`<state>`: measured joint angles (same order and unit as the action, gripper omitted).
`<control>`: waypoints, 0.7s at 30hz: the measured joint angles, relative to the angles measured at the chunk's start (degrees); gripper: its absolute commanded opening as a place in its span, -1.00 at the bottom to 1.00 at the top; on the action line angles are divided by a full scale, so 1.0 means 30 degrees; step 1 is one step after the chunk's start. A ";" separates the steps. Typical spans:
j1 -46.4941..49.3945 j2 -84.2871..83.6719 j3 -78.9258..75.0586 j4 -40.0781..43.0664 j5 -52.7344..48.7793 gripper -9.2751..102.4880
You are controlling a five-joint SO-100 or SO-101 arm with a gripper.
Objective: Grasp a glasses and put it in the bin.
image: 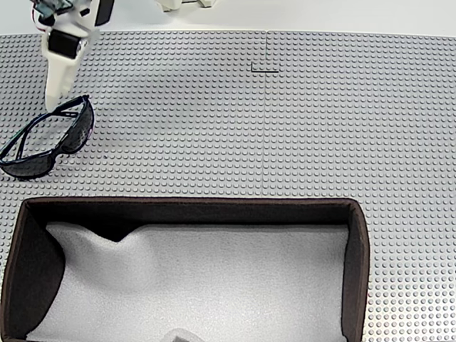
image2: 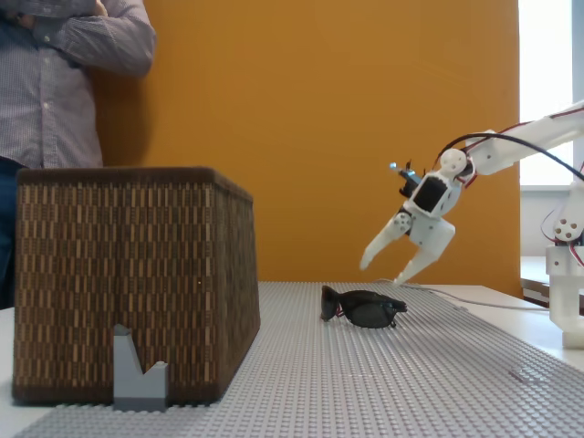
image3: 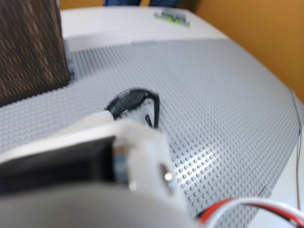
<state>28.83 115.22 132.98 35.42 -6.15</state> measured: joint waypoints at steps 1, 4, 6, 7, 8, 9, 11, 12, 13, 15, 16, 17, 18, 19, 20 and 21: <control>-0.0469 -0.0557 -0.0234 -0.0146 -0.0146 -0.38; -0.0645 -0.1582 -0.0703 -0.0703 -0.0146 -0.38; -0.1230 -0.2695 -0.1084 -0.1201 -0.0146 -0.38; -0.1348 -0.3076 -0.1230 -0.1553 -0.0264 -0.38; -0.1289 -0.3398 -0.1436 -0.1816 -0.0410 -0.38; -0.1318 -0.3691 -0.1494 -0.2021 -0.0439 -0.38; -0.1582 -0.4512 -0.1846 -0.2432 -0.0527 -0.39; -0.1846 -0.4863 -0.2080 -0.2754 -0.0645 -0.40; -0.1875 -0.5010 -0.2168 -0.2871 -0.0762 -0.41; -0.1875 -0.5713 -0.2666 -0.3340 -0.0820 -0.44; -0.1787 -0.5977 -0.2754 -0.3486 -0.0820 -0.49; -0.1758 -0.6357 -0.2930 -0.3750 -0.0850 -0.51; -0.1758 -0.6680 -0.3105 -0.3838 -0.1055 -0.51; -0.1816 -0.7002 -0.3311 -0.4043 -0.1113 -0.51; -0.1875 -0.7266 -0.3486 -0.4160 -0.1113 -0.51; -0.1904 -0.7588 -0.3691 -0.4189 -0.1143 -0.53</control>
<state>23.12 92.46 121.90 22.85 -9.58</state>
